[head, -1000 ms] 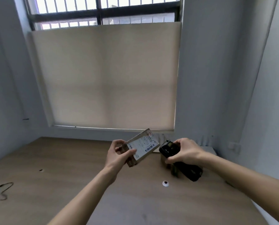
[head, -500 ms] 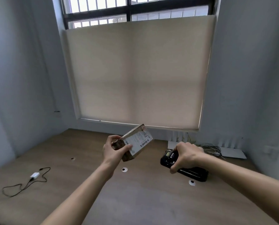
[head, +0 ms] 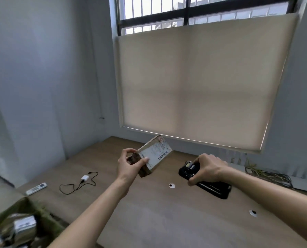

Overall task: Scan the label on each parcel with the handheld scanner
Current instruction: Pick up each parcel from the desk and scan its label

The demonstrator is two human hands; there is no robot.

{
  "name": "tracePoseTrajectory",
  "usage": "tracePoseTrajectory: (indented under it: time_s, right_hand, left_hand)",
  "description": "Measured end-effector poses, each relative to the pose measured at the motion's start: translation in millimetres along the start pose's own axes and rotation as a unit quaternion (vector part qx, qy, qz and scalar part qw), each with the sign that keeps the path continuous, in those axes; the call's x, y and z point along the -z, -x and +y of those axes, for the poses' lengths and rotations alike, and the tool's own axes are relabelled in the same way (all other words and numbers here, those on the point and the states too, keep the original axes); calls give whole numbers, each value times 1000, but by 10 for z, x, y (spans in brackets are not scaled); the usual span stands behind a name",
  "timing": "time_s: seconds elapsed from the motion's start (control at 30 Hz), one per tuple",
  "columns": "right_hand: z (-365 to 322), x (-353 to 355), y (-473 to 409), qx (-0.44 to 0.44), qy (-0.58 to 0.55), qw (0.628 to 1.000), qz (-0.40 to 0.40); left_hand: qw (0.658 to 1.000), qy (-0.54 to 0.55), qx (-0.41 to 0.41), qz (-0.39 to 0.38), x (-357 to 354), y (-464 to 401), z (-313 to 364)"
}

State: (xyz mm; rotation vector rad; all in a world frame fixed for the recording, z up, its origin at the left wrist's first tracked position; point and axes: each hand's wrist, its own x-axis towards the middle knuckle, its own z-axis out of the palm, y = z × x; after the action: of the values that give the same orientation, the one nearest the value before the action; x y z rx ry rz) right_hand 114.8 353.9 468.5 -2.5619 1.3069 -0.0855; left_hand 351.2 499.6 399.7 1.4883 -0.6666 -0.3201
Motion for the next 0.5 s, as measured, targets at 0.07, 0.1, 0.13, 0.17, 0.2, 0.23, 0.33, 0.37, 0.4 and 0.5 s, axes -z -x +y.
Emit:
tracePoseTrajectory:
  time_s: [0.07, 0.1, 0.13, 0.17, 0.2, 0.23, 0.33, 0.37, 0.4, 0.5]
  right_hand:
    - [-309, -108, -41, 27, -57, 998, -6]
    - [-487, -162, -52, 45, -97, 994, -10]
    - [-686, -217, -56, 66, -136, 988, -14]
    - [-903, -273, -50, 89, -172, 981, -17]
    - [-1132, -335, -44, 114, -204, 972, -22]
    - [-1379, -403, -35, 136, -232, 963, -28]
    - [-2137, -620, -10, 193, -301, 931, -68]
    - [-2388, -691, 8, 211, -322, 919, -88]
    - [-2630, -766, 24, 227, -338, 907, -110]
    - [-3311, -999, 71, 274, -367, 874, -161]
  left_hand:
    - [1000, 5, 17, 11, 356, 2, -18]
    - [999, 14, 27, 14, 539, 5, -28]
    - [999, 23, 37, 18, 726, 12, -34]
    - [998, 29, 47, 25, 913, 15, -50]
    - [997, 33, 58, 36, 1101, 21, -71]
    - [995, 40, 69, 51, 1297, 20, -103]
    - [988, 63, 96, 107, 1897, 53, -171]
    - [984, 72, 102, 125, 2095, 85, -177]
    - [981, 82, 105, 141, 2287, 125, -181]
    - [974, 91, 109, 175, 2847, 274, -223]
